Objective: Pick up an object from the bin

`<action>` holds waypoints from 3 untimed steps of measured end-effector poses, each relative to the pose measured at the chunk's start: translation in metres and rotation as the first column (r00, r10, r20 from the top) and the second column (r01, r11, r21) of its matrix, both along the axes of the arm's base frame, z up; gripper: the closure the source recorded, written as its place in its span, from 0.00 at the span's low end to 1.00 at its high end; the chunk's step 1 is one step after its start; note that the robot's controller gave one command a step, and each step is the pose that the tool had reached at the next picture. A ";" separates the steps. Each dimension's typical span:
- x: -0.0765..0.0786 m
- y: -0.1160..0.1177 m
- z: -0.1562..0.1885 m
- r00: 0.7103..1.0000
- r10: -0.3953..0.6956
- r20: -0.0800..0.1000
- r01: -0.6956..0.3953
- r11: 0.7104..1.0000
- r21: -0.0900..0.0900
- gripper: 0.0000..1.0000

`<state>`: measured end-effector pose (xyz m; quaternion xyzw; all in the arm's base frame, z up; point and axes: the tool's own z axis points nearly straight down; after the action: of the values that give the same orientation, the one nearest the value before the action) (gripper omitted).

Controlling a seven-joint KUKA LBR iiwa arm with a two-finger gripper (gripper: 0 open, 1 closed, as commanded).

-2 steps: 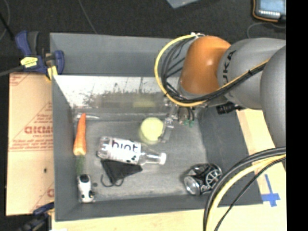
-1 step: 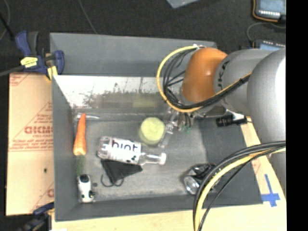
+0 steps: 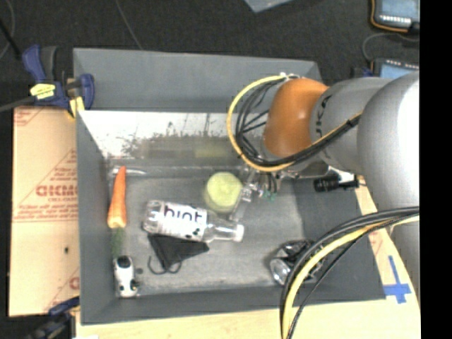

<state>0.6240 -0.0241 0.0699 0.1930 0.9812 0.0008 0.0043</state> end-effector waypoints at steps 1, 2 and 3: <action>-0.003 0.025 0.002 0.992 0.124 -0.001 -0.124 0.992 -0.001 0.00; 0.003 0.083 0.001 0.915 0.403 0.005 -0.403 0.915 -0.005 1.00; 0.003 0.083 0.001 0.915 0.403 0.005 -0.402 0.915 -0.004 1.00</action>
Offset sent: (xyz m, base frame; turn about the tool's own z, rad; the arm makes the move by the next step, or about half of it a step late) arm 0.0016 0.0838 0.0001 -0.4150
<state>0.6270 0.0594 0.0710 -0.0129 0.9999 0.0007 0.0071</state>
